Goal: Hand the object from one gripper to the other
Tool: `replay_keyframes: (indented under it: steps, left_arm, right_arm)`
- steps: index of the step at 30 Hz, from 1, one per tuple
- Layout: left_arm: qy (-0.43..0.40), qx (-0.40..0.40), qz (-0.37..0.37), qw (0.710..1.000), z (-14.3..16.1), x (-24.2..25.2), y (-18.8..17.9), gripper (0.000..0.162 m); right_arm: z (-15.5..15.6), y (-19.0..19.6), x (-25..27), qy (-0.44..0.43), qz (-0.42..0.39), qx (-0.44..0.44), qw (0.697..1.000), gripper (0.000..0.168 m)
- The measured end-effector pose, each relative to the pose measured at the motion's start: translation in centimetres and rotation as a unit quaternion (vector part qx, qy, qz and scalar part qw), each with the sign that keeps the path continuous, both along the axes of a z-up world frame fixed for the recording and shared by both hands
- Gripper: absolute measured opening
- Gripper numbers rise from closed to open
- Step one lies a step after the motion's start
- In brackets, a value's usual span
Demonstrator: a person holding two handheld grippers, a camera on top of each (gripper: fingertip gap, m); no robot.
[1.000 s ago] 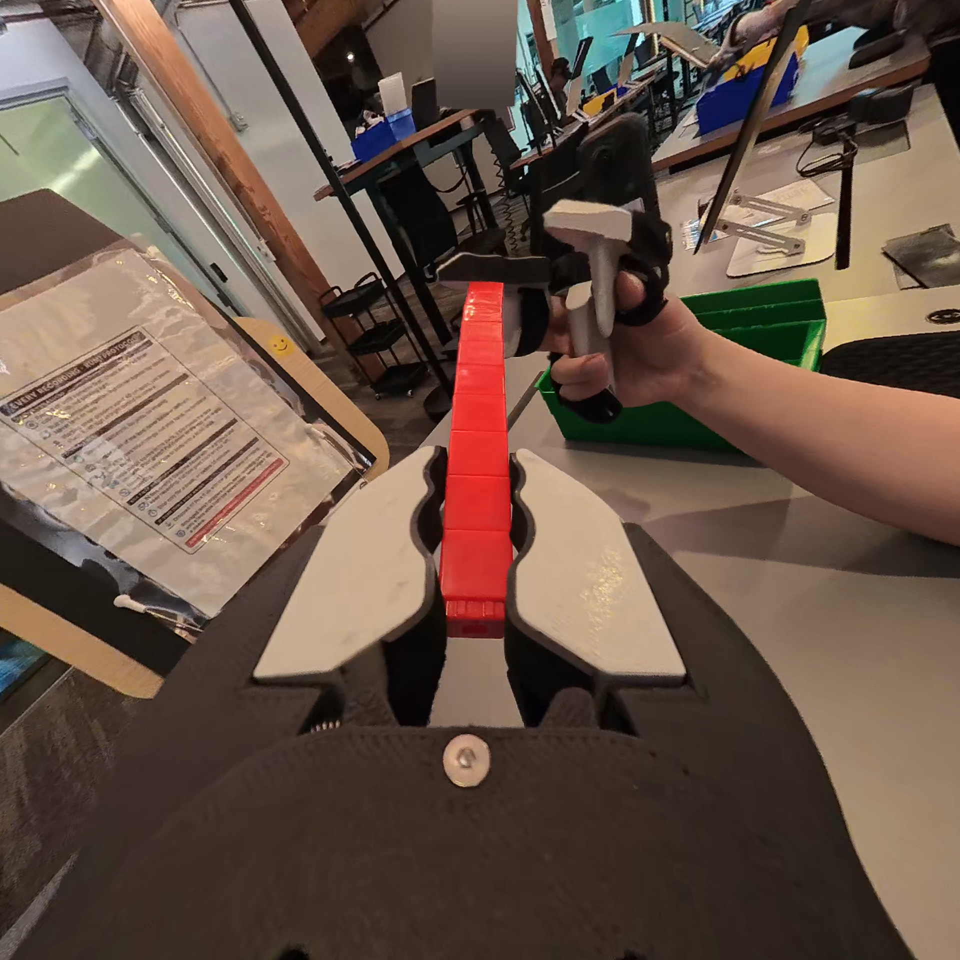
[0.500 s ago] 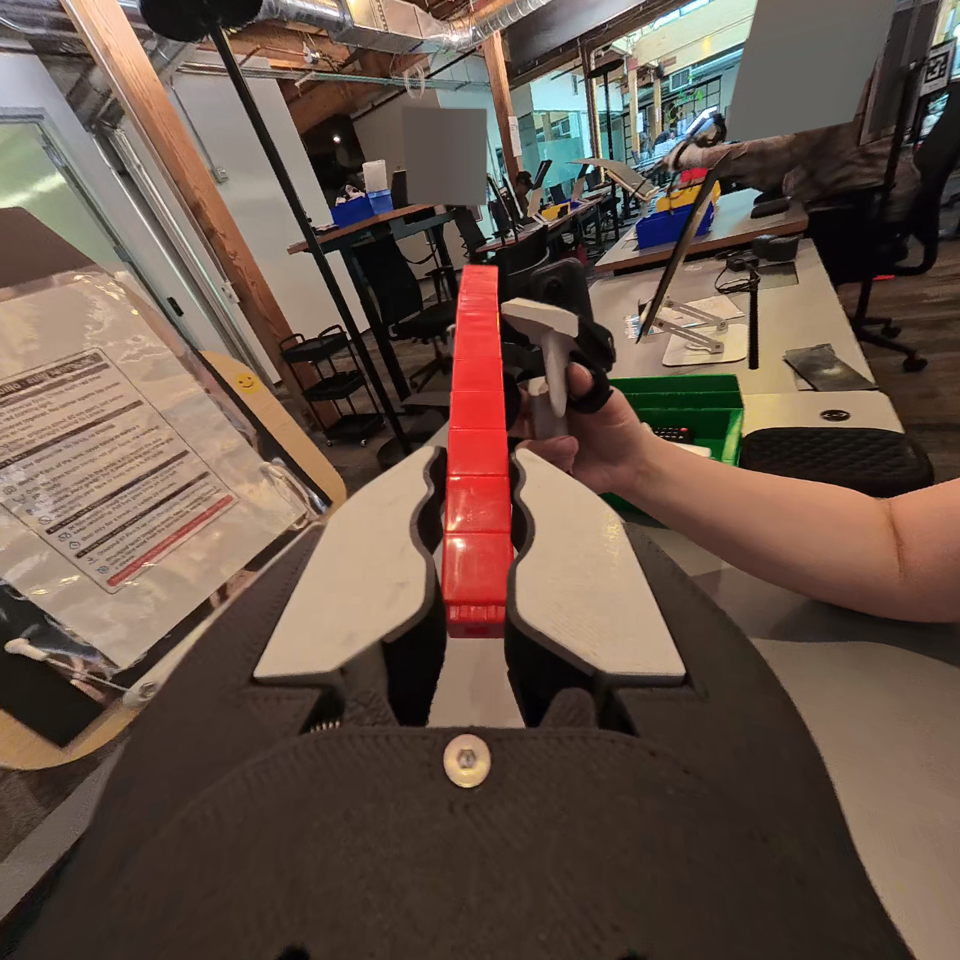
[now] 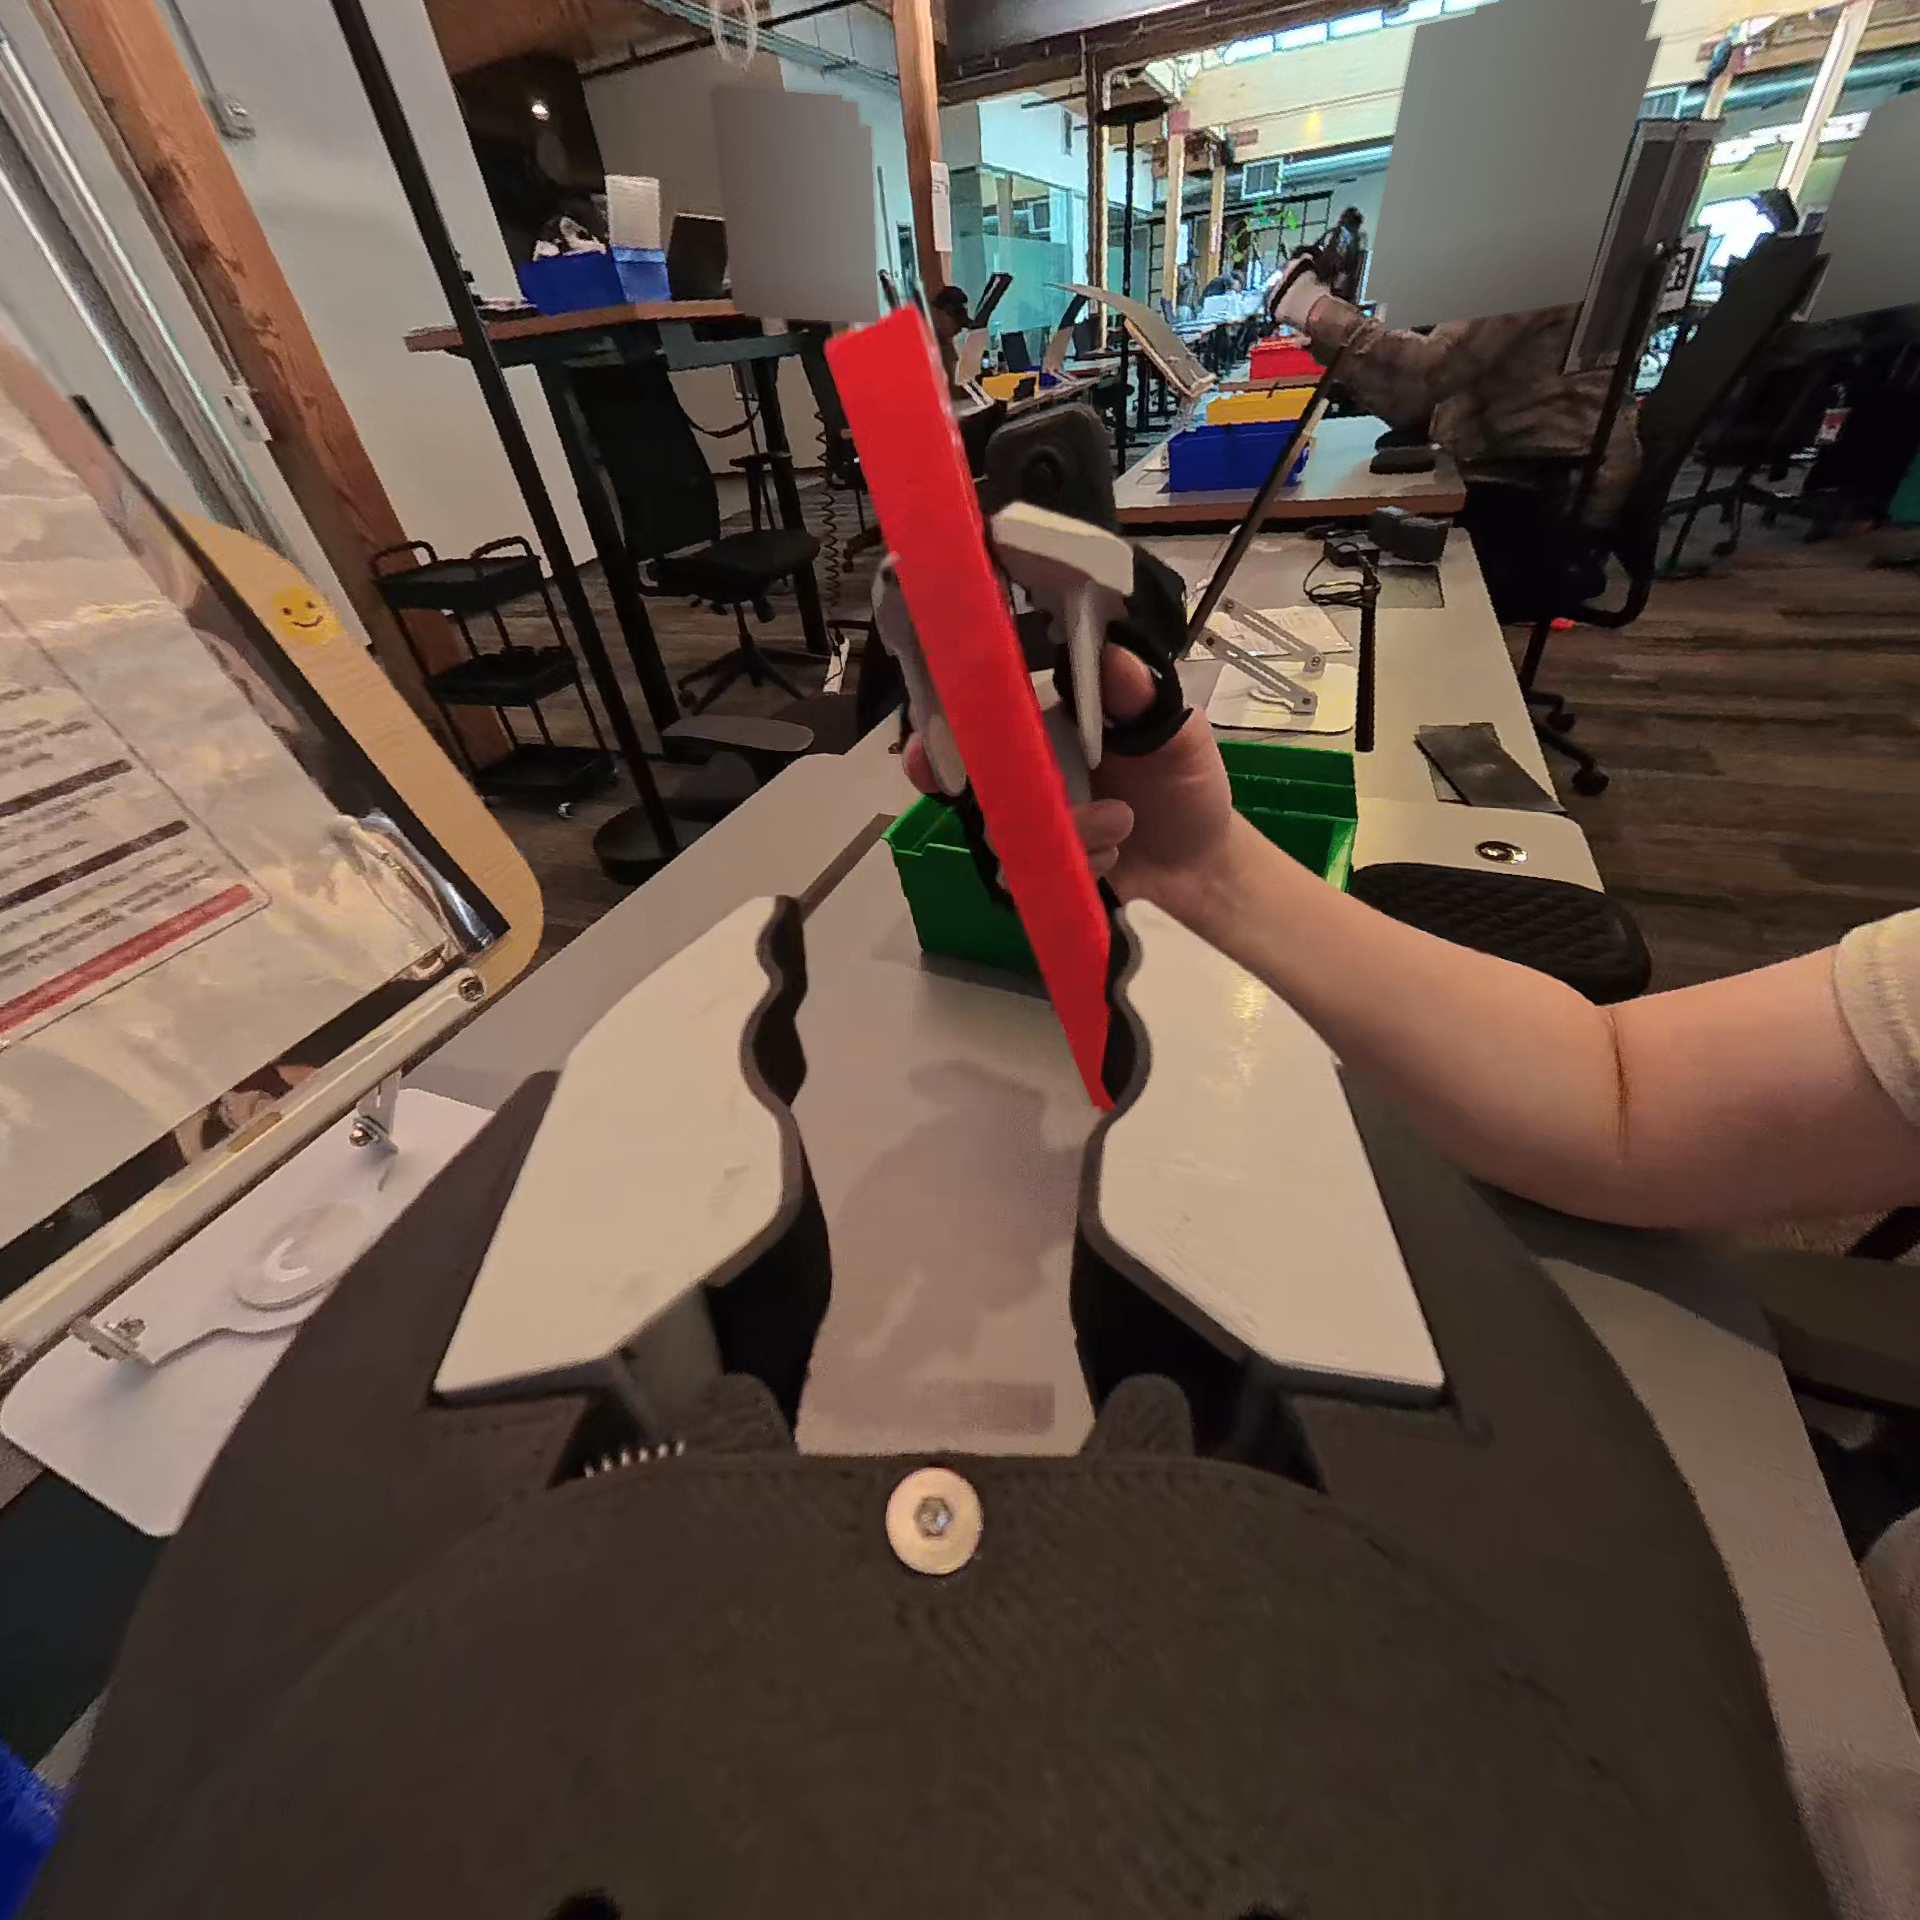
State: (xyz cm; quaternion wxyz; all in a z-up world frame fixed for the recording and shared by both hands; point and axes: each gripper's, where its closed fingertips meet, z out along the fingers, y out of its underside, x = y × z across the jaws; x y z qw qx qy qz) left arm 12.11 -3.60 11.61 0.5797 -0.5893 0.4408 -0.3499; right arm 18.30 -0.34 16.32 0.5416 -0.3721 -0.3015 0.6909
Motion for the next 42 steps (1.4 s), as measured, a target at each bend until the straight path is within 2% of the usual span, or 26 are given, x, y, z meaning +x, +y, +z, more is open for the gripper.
replay_keyframes:
  steps: [4, 10, 16, 17, 18, 22, 25, 26, 33, 35, 39, 42]
  left_arm:
    - [-0.051, -0.044, -0.002, 0.998, 0.5, 0.0, 0.6, 0.055]
    - [-0.109, -0.104, -0.008, 0.989, 0.6, 0.7, 1.9, 0.053]
    - [-0.123, -0.095, -0.015, 0.988, 1.1, 0.7, 1.6, 0.048]
    - [-0.118, -0.088, -0.012, 0.989, 1.1, 0.7, 1.6, 0.037]
    - [-0.109, -0.079, -0.014, 0.991, 1.0, 0.6, 1.5, 0.024]
    - [-0.101, -0.070, -0.004, 0.992, 1.3, 0.3, 1.5, 0.023]
    - [-0.096, -0.072, 0.005, 0.993, 1.5, -0.3, 1.4, 0.023]
    - [-0.098, -0.078, 0.002, 0.992, 1.6, -0.5, 1.3, 0.023]
    - [-0.162, -0.126, -0.073, 0.976, 4.2, -2.0, -1.4, 0.022]
    - [-0.190, -0.139, -0.093, 0.967, 5.1, -2.4, -2.0, 0.022]
    - [-0.244, -0.198, -0.115, 0.943, 5.7, -3.1, -1.5, 0.022]
    - [-0.264, -0.241, -0.111, 0.927, 5.0, -3.1, -0.2, 0.022]
  right_arm:
    - [-2.3, 0.7, -1.9, -0.096, -0.027, 0.003, 0.995, 0.021]
    - [-3.8, -0.5, -4.7, -0.160, -0.043, 0.057, 0.984, 0.021]
    - [-5.6, -1.7, -7.2, -0.207, -0.032, 0.098, 0.973, 0.021]
    - [-5.8, -2.0, -7.4, -0.212, -0.028, 0.104, 0.971, 0.021]
    - [-5.9, -2.1, -7.6, -0.214, -0.029, 0.109, 0.970, 0.021]
    - [-5.5, -2.2, -7.8, -0.187, -0.056, 0.137, 0.971, 0.022]
    - [-5.5, -1.5, -7.4, -0.178, -0.128, 0.200, 0.955, 0.042]
    - [-5.5, -1.4, -7.1, -0.176, -0.146, 0.223, 0.948, 0.043]
    - [-2.7, -0.7, -3.9, -0.069, -0.243, 0.277, 0.927, 0.037]
    - [-3.0, -0.6, -4.1, -0.077, -0.296, 0.322, 0.896, 0.038]
    - [-4.3, -1.7, -6.7, -0.122, -0.413, 0.474, 0.768, 0.050]
    - [-5.3, -2.8, -8.7, -0.138, -0.455, 0.551, 0.686, 0.058]
